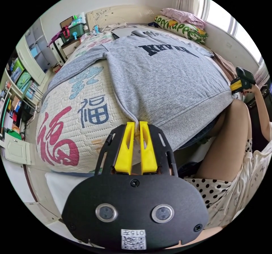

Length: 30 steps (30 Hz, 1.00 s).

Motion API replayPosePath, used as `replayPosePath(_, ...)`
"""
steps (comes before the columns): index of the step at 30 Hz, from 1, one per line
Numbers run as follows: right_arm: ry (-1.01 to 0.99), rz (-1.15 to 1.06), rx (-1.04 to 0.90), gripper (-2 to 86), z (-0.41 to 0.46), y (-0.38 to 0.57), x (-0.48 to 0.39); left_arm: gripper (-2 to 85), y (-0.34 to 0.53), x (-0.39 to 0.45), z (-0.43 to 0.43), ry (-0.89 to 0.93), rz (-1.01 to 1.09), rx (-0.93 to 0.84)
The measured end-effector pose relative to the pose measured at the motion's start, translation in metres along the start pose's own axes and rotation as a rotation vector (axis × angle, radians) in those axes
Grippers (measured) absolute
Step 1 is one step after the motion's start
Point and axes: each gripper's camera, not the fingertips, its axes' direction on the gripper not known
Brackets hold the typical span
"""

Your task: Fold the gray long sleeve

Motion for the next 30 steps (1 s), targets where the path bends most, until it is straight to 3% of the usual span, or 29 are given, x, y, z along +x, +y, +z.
replayPosePath(7, -0.095, 0.262, 0.143, 4.1, -0.017, 0.001, -0.045, 1.5, 0.026, -0.010, -0.001, -0.009, -0.025, -0.007)
replayPosePath(14, 0.165, 0.130, 0.012, 3.6, -0.054, -0.056, -0.163, 1.4, 0.045, -0.019, -0.004, -0.028, -0.039, -0.007)
replayPosePath(22, -0.022, 0.100, -0.031, 3.7, -0.120, -0.089, -0.213, 2.0, 0.073, -0.050, -0.010, 0.035, -0.042, 0.045)
replayPosePath(28, -0.157, 0.269, 0.144, 4.4, -0.183, -0.067, -0.260, 3.8, 0.071, -0.076, -0.031, 0.131, 0.044, 0.024)
replayPosePath(30, -0.212, 0.463, 0.318, 4.8, -0.206, -0.033, -0.287, 4.3, 0.074, -0.086, -0.044, 0.170, 0.058, 0.025)
